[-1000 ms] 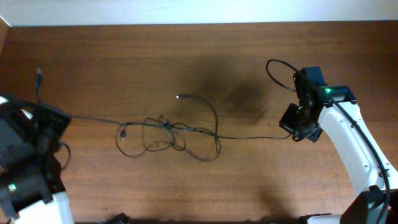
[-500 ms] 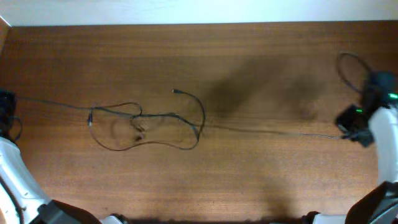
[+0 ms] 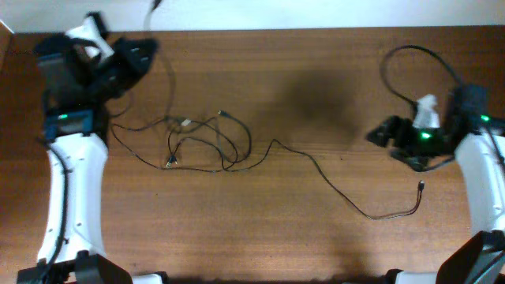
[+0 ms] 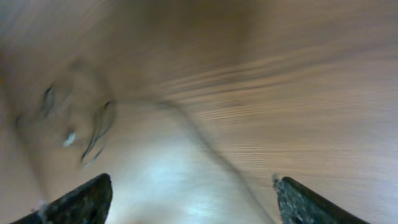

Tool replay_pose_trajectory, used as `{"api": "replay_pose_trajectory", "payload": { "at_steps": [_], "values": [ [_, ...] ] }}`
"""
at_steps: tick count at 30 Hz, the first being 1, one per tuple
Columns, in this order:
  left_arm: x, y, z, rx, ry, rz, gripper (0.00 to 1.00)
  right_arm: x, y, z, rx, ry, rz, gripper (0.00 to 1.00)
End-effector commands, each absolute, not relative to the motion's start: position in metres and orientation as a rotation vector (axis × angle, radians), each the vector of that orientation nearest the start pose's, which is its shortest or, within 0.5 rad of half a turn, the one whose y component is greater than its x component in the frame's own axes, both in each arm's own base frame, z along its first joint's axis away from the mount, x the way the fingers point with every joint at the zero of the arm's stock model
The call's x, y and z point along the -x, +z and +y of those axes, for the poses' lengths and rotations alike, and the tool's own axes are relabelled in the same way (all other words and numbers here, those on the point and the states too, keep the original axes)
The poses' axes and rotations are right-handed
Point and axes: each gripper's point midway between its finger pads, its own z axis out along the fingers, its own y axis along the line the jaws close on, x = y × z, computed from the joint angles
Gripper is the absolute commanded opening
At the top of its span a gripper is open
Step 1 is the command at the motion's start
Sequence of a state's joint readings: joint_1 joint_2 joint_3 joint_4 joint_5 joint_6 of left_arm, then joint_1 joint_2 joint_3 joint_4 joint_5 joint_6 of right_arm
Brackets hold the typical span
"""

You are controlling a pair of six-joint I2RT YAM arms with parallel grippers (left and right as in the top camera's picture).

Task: Untangle cables
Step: 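Pull the left gripper far left and the right gripper far right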

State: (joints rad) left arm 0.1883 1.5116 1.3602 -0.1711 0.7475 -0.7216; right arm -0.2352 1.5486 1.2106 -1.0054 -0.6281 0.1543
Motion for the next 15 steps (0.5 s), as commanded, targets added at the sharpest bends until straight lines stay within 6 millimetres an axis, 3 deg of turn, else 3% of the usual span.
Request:
{"api": "replay_pose_trajectory", "payload": {
  "at_steps": [1,3,5,7,11,13,15],
  "values": [
    [-0.441,0.412,-0.084,0.109,-1.33,1.724,0.0,-0.33,0.179,0.108,-0.036,1.215,2.599,0.97],
    [-0.423,0.462,-0.092,-0.006,-1.416,1.567,0.0,-0.332,0.194,0.148,0.14,1.308,2.519,0.99],
    [-0.399,0.501,-0.096,-0.093,-1.456,1.44,0.0,-0.339,0.203,0.183,0.128,1.372,2.494,0.99],
    [-0.387,0.514,-0.097,-0.126,-1.442,1.409,0.0,-0.346,0.202,0.208,0.154,1.386,2.476,0.99],
    [-0.373,0.532,-0.095,-0.127,-1.415,1.356,0.0,-0.368,0.146,0.217,-0.019,1.022,2.628,0.99],
    [-0.365,0.539,-0.095,-0.137,-1.407,1.34,0.0,-0.378,0.116,0.205,-0.054,0.793,2.67,0.97],
    [-0.363,0.541,-0.095,-0.142,-1.404,1.335,0.0,-0.385,0.099,0.204,-0.059,0.749,2.688,0.66]
  ]
}}
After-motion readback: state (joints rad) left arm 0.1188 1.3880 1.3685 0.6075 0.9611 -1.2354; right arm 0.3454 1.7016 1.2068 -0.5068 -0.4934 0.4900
